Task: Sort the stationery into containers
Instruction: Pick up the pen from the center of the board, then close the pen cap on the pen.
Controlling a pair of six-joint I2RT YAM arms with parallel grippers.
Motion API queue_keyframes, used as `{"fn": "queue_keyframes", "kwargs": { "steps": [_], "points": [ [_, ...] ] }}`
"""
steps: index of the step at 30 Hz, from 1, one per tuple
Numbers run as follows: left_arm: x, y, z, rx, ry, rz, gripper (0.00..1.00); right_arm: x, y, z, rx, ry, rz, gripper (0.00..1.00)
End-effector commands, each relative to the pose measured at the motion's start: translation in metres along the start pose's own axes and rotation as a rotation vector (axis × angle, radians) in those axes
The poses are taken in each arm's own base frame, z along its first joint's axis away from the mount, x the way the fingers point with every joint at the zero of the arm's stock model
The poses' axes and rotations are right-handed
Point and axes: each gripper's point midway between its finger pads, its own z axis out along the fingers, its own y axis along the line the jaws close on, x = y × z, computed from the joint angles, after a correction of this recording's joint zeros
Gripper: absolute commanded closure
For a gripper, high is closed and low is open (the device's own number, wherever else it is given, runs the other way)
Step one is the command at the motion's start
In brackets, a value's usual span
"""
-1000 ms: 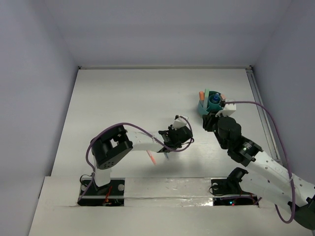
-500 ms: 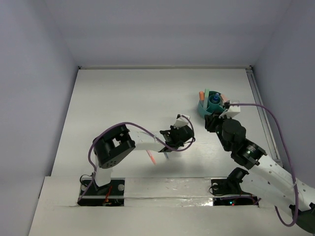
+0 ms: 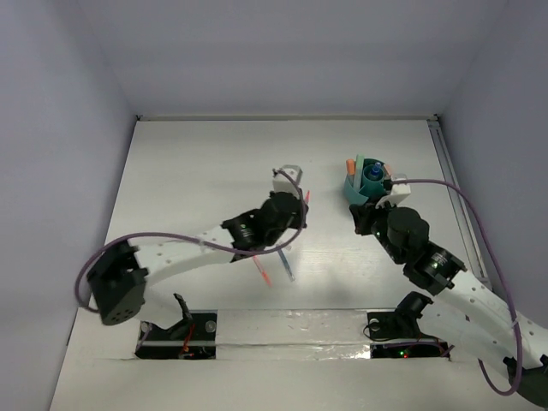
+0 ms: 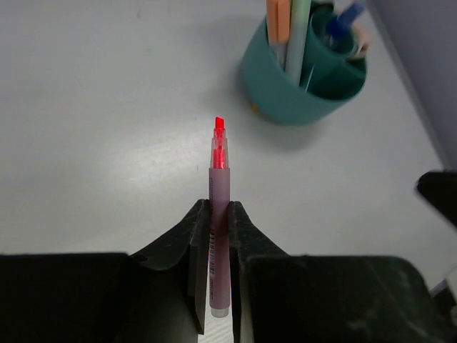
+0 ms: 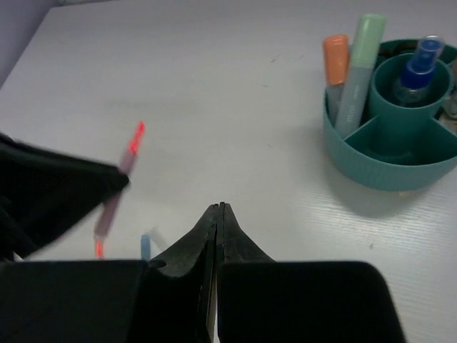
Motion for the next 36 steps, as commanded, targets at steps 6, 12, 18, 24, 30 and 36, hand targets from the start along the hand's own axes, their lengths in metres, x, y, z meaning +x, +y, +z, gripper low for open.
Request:
{"fn": "queue_keyframes", "kwargs": {
  "steps": [6, 12, 18, 24, 30, 36],
  "points": [
    [-0.076, 0.05, -0.068, -0.016, -0.226, -0.122, 1.0, 0.045, 0.071, 0.011, -0.355, 0.217, -0.007, 1.0],
    [-0.086, 0.068, -0.106, -0.014, -0.259, -0.129, 1.0, 0.121, 0.083, 0.036, -0.409, 0.472, -0.051, 1.0],
    [-0.086, 0.08, -0.117, -0.023, -0.28, -0.128, 1.0, 0.161, 0.098, 0.061, -0.425, 0.638, -0.13, 0.82],
    [-0.081, 0.084, -0.119, -0.002, -0.299, -0.141, 1.0, 0.188, 0.102, 0.087, -0.406, 0.741, -0.243, 0.48],
    [-0.08, 0.085, -0.128, 0.033, -0.325, -0.173, 1.0, 0.203, 0.1, 0.102, -0.396, 0.812, -0.319, 0.44],
    [-0.083, 0.089, -0.134, 0.026, -0.347, -0.175, 1.0, 0.202, 0.103, 0.111, -0.389, 0.838, -0.344, 0.54]
  ]
}}
